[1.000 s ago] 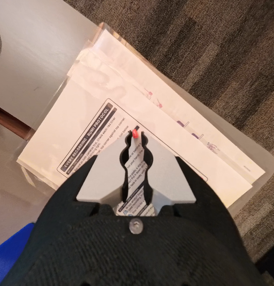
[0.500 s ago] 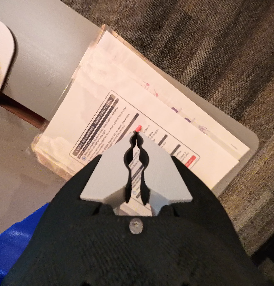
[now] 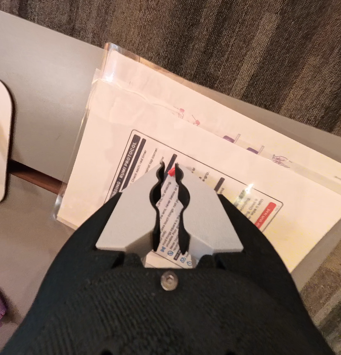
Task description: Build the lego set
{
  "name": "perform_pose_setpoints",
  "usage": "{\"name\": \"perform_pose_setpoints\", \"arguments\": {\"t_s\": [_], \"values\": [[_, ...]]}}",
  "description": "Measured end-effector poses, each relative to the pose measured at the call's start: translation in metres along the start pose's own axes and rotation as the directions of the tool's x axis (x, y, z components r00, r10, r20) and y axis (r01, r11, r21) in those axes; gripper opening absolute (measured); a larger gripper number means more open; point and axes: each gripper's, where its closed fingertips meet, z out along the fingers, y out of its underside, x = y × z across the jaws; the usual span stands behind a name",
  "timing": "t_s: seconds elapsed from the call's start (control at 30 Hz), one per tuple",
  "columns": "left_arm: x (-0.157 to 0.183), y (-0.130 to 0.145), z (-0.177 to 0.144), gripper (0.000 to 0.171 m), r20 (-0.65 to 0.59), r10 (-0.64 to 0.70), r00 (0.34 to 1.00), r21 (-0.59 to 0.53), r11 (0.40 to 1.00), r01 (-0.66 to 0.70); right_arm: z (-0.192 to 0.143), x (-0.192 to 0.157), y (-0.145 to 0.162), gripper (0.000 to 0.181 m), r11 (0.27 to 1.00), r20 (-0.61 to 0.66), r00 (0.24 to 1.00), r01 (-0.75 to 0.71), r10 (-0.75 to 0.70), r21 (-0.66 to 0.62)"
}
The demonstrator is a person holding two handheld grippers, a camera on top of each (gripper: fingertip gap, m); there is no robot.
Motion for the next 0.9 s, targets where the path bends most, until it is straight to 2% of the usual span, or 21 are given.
{"name": "perform_pose_setpoints", "arguments": {"t_s": [0.17,0.33,0.47,0.63,0.73,0.8,0.9], "values": [[0.001,-0.001,-0.001,0.006,-0.013,-0.008,1.000,0.008,1.000,0.008,0.007,0.004,0.007,0.009,0.999,-0.037,0.999,0.002,-0.004,-0.053],[0.000,0.002,0.000,0.005,-0.012,-0.008,1.000,-0.008,1.000,0.008,-0.004,-0.002,0.001,0.013,1.000,0.001,1.000,-0.016,0.016,-0.001],[0.000,0.002,0.000,0.005,-0.014,-0.009,1.000,-0.003,1.000,0.009,-0.008,0.004,0.014,0.017,0.998,-0.040,0.999,-0.016,0.014,-0.063],[-0.003,0.003,0.000,0.006,-0.007,-0.014,1.000,-0.006,1.000,0.014,-0.003,-0.001,0.014,0.016,0.998,-0.012,1.000,-0.029,0.028,-0.064],[-0.005,0.004,0.000,0.006,-0.004,-0.020,1.000,-0.008,1.000,0.020,0.002,-0.006,0.018,0.016,0.993,-0.002,1.000,-0.027,0.027,-0.112],[-0.005,0.005,0.000,0.006,-0.003,-0.021,1.000,-0.011,1.000,0.021,0.002,-0.008,0.019,0.009,0.992,-0.005,1.000,-0.003,0.002,-0.125],[-0.005,0.005,0.000,0.006,-0.004,-0.020,1.000,-0.012,1.000,0.020,0.000,-0.007,0.021,0.013,0.989,-0.037,0.999,0.030,-0.035,-0.147]]}}
